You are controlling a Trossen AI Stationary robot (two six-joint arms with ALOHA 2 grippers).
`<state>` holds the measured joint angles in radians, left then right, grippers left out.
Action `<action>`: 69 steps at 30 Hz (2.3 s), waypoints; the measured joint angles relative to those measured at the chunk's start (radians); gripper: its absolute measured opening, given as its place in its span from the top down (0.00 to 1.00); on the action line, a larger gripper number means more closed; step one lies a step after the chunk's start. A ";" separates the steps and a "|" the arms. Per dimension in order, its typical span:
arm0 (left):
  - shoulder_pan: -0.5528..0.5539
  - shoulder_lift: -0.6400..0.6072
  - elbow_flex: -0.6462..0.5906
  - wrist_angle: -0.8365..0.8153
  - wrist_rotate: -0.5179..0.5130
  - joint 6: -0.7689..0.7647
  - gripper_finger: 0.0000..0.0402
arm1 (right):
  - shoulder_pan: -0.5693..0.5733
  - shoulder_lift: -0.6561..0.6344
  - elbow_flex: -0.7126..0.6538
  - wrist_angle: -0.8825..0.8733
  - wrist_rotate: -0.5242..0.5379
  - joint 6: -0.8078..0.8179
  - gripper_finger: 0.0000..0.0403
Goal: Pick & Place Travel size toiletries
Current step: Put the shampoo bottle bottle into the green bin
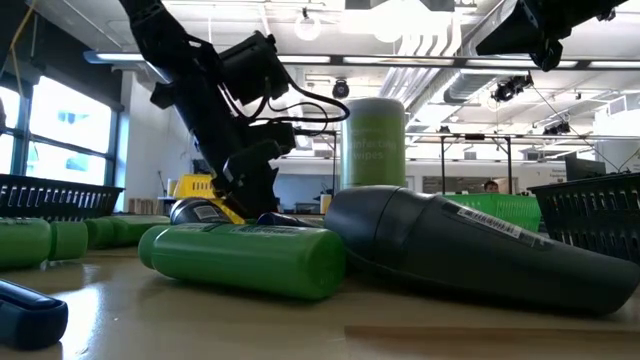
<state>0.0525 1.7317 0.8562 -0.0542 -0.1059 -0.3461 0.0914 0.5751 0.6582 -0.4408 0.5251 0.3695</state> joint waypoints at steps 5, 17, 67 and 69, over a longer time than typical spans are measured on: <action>0.000 0.000 0.000 0.001 0.007 0.000 0.54 | 0.000 0.000 0.000 0.000 0.000 0.000 0.99; 0.000 0.000 0.000 0.001 0.015 -0.018 0.53 | 0.000 0.000 0.000 0.000 0.000 0.002 0.99; 0.000 -0.458 0.001 0.555 0.037 0.047 0.53 | 0.000 0.027 0.000 0.265 -0.036 -0.012 0.99; 0.000 -0.469 0.001 0.576 0.042 0.081 0.53 | 0.000 0.047 0.000 0.330 -0.067 -0.036 0.99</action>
<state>0.0521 1.2628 0.8570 0.5220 -0.0635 -0.2651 0.0914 0.6221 0.6586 -0.1104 0.4578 0.3331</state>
